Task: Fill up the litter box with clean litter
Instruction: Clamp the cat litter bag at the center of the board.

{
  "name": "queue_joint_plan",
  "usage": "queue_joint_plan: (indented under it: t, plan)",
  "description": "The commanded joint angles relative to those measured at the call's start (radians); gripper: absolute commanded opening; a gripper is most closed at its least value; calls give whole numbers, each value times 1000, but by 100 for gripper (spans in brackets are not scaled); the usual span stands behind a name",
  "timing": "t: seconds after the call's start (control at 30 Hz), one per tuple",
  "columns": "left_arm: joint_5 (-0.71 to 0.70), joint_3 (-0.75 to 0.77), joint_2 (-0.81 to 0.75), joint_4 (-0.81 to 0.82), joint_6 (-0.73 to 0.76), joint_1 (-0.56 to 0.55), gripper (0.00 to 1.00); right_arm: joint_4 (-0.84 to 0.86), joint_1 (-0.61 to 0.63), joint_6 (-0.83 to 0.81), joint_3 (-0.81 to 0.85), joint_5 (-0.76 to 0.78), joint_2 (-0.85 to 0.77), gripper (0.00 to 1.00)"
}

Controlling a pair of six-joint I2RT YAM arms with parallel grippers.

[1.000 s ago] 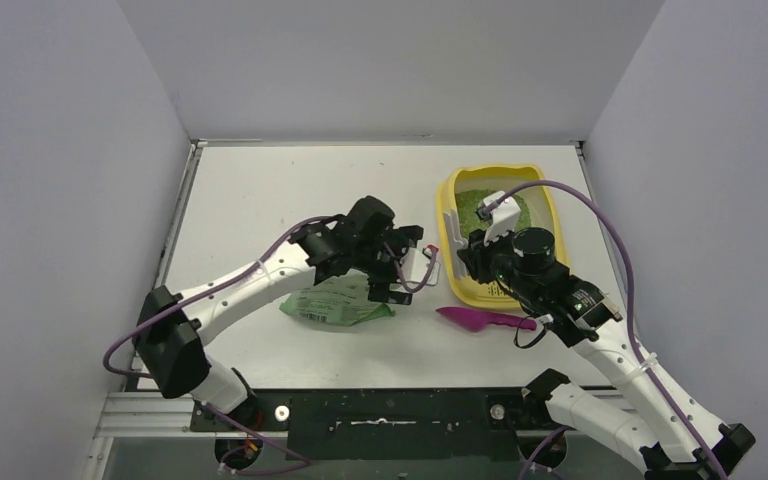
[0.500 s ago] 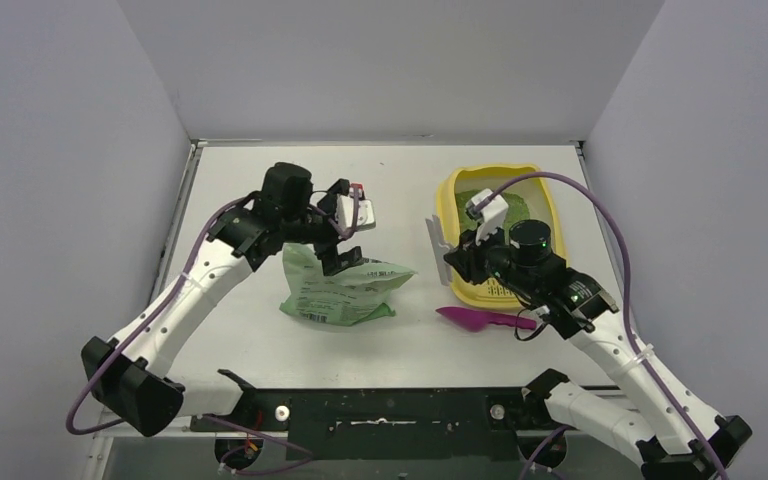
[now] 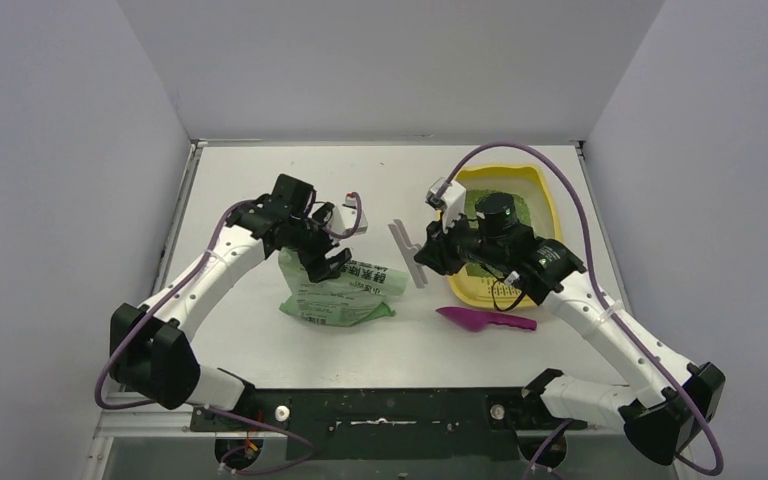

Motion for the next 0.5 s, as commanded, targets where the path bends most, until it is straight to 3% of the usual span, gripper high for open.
queue_joint_plan:
  t: [0.0, 0.1, 0.2, 0.33, 0.4, 0.47]
  plan:
    - [-15, -40, -69, -12, 0, 23, 73, 74, 8, 11, 86, -63, 3, 1]
    - [-14, -54, -100, 1, -5, 41, 62, 148, 8, 59, 87, -76, 17, 1]
    - [28, -63, -115, 9, -11, 60, 37, 235, 8, 108, 71, -100, 41, 1]
    - [75, -72, -123, 9, -7, 65, 10, 305, 7, 134, 60, -83, 67, 0]
    - [86, -73, -120, 4, -5, 65, 0, 317, 7, 137, 62, -83, 82, 0]
    - [100, -70, -117, 3, -6, 65, 0, 319, 7, 137, 69, -92, 102, 0]
